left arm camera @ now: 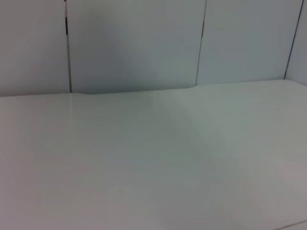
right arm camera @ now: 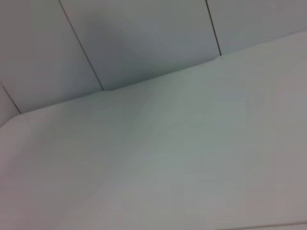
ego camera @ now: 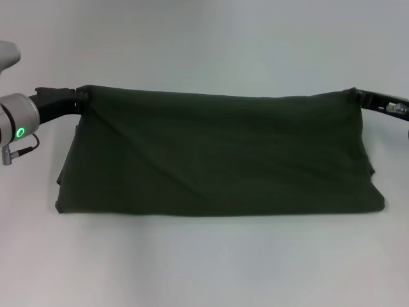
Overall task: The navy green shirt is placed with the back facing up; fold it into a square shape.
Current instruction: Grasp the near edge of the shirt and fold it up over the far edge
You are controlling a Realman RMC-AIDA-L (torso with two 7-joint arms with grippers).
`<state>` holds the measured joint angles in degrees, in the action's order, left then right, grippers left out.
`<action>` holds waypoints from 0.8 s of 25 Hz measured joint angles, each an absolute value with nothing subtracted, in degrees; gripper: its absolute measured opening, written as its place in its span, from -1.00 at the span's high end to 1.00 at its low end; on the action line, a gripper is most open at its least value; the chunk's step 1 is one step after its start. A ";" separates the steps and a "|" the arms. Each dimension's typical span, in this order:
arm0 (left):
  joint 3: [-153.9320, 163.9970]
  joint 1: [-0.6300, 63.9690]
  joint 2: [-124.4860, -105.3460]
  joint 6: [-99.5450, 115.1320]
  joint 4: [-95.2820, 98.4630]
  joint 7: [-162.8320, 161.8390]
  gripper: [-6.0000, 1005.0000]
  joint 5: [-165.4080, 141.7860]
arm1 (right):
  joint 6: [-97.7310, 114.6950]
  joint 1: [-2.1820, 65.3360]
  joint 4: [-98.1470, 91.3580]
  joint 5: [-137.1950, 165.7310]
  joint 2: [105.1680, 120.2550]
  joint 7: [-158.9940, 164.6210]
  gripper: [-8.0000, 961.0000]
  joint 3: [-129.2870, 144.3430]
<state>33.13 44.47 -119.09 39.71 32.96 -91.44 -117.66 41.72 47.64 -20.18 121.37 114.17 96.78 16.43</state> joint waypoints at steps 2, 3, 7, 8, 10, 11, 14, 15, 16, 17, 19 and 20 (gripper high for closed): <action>33.13 44.46 -119.29 38.99 32.94 -91.39 0.98 -117.64 | 41.44 47.66 -19.84 121.36 114.21 96.73 0.90 16.43; 33.14 44.43 -119.36 38.77 32.91 -91.38 0.98 -117.64 | 41.38 47.69 -19.73 121.36 114.26 96.72 0.90 16.44; 33.14 44.36 -119.69 37.83 32.47 -91.35 0.93 -117.61 | 39.90 47.94 -19.36 121.36 114.73 96.64 0.90 16.44; 33.14 44.36 -119.94 37.25 32.44 -91.27 0.92 -117.60 | 39.41 48.01 -19.33 121.37 114.94 96.45 0.90 16.44; 33.13 44.36 -120.18 36.81 32.48 -91.11 0.88 -117.59 | 38.88 48.06 -19.43 121.37 115.21 96.20 0.90 16.50; 33.11 44.29 -120.89 35.11 32.81 -90.33 0.87 -117.50 | 38.28 48.07 -19.75 121.37 115.40 96.14 0.90 16.69; 32.87 44.29 -121.20 32.76 32.83 -90.36 0.82 -117.26 | 37.72 48.08 -20.17 121.37 115.47 96.18 0.89 16.75; 32.77 44.29 -121.29 31.55 32.84 -90.42 0.80 -117.06 | 37.41 48.08 -20.48 121.37 115.47 96.24 0.81 16.75; 32.69 44.29 -121.37 30.64 32.85 -90.47 0.79 -116.89 | 37.21 48.08 -20.78 121.37 115.48 96.30 0.72 16.76; 32.68 44.26 -121.41 30.07 32.90 -90.48 0.77 -116.59 | 37.03 48.08 -21.15 121.37 115.48 96.38 0.63 16.77; 32.70 44.05 -121.45 29.83 33.08 -90.49 0.74 -115.94 | 37.14 48.08 -21.85 121.35 115.48 96.49 0.45 16.75; 32.70 43.87 -121.46 29.92 33.27 -90.59 0.72 -115.54 | 37.64 48.00 -22.01 121.10 115.43 96.53 0.38 16.74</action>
<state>32.70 43.87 -121.46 29.92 33.27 -90.59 -115.54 37.64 48.00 -22.01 121.10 115.43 96.53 16.74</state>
